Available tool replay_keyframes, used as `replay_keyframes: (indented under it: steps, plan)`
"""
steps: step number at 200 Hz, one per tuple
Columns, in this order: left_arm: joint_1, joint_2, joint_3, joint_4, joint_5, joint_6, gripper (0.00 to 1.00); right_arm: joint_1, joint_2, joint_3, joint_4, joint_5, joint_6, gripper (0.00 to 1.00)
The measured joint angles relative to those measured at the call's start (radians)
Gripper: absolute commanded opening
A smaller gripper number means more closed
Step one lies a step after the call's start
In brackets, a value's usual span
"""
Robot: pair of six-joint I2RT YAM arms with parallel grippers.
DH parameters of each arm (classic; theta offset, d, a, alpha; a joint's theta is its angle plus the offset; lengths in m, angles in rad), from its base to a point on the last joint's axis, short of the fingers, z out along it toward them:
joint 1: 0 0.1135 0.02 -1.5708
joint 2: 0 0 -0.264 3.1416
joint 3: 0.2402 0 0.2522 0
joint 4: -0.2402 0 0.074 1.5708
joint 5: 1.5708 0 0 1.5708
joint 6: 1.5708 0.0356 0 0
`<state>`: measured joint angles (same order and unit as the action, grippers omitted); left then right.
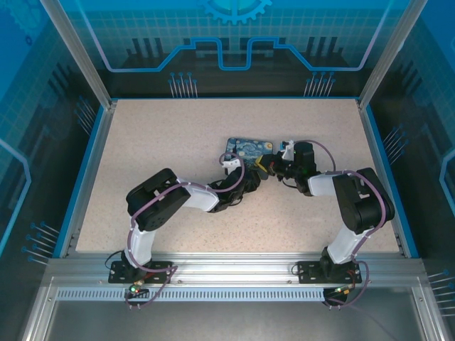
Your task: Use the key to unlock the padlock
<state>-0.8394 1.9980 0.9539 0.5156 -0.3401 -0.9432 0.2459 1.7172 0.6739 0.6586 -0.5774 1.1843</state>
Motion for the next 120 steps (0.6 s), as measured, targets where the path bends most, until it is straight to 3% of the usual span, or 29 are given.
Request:
replay_keyframes:
  steps: [47, 102, 120]
  plan:
    - [-0.002, 0.0, -0.011, 0.013, -0.016, 0.0, 0.39, 0.0, 0.0, 0.0, 0.0, 0.0, 0.0, 0.0]
    - [-0.003, 0.0, -0.043, 0.049, -0.039, 0.0, 0.23, 0.0, 0.0, 0.0, 0.0, 0.0, 0.0, 0.0]
    - [-0.005, 0.0, -0.048, 0.067, -0.038, 0.002, 0.13, 0.0, 0.0, 0.0, -0.001, -0.002, 0.0, 0.0]
